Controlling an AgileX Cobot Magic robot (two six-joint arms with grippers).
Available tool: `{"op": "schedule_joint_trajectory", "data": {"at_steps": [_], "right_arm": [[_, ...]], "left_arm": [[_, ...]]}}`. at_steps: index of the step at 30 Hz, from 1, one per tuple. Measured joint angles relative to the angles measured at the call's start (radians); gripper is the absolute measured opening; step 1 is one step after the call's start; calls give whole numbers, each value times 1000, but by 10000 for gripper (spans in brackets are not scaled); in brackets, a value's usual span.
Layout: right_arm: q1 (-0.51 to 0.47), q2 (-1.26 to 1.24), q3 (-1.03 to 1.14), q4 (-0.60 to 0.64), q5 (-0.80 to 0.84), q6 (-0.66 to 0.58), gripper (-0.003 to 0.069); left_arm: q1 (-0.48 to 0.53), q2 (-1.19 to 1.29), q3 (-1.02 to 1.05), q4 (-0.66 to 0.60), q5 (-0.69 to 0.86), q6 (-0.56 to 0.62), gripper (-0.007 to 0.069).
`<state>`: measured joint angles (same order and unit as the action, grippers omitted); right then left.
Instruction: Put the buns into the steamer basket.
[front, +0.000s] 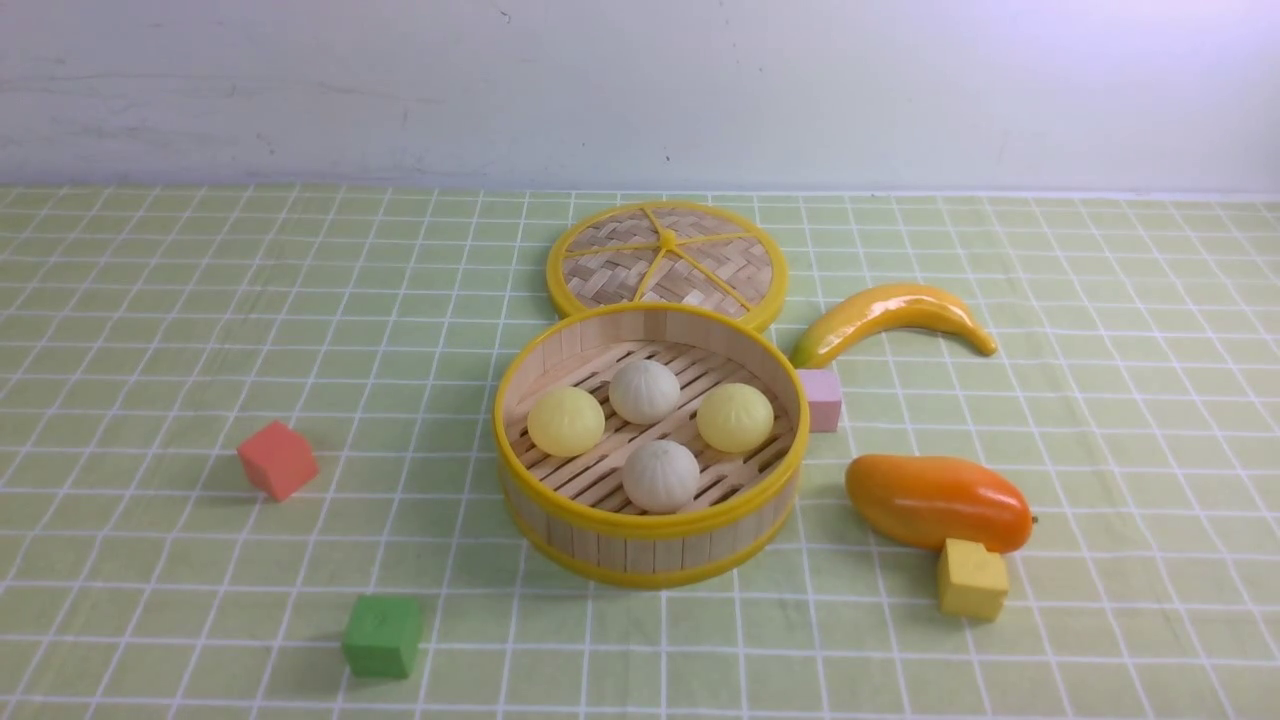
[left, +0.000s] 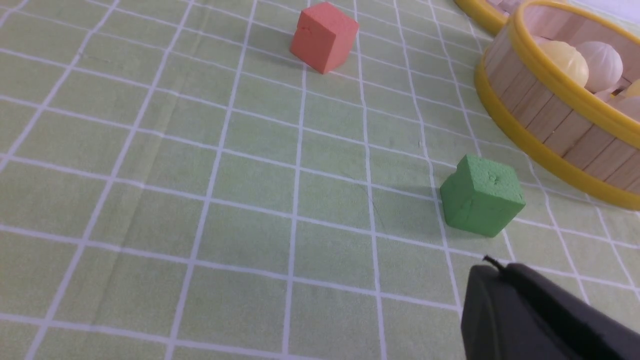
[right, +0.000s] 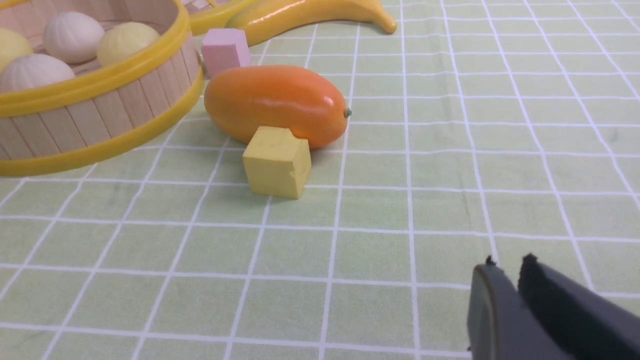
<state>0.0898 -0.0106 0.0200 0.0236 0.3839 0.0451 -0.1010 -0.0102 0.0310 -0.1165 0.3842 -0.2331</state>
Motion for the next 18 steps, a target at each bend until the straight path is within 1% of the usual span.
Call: {"op": "schedule_joint_trajectory", "data": {"at_steps": [18], "right_arm": [[0, 0, 0, 0, 0, 0, 99]], "left_arm": [[0, 0, 0, 0, 0, 0, 4]]}}
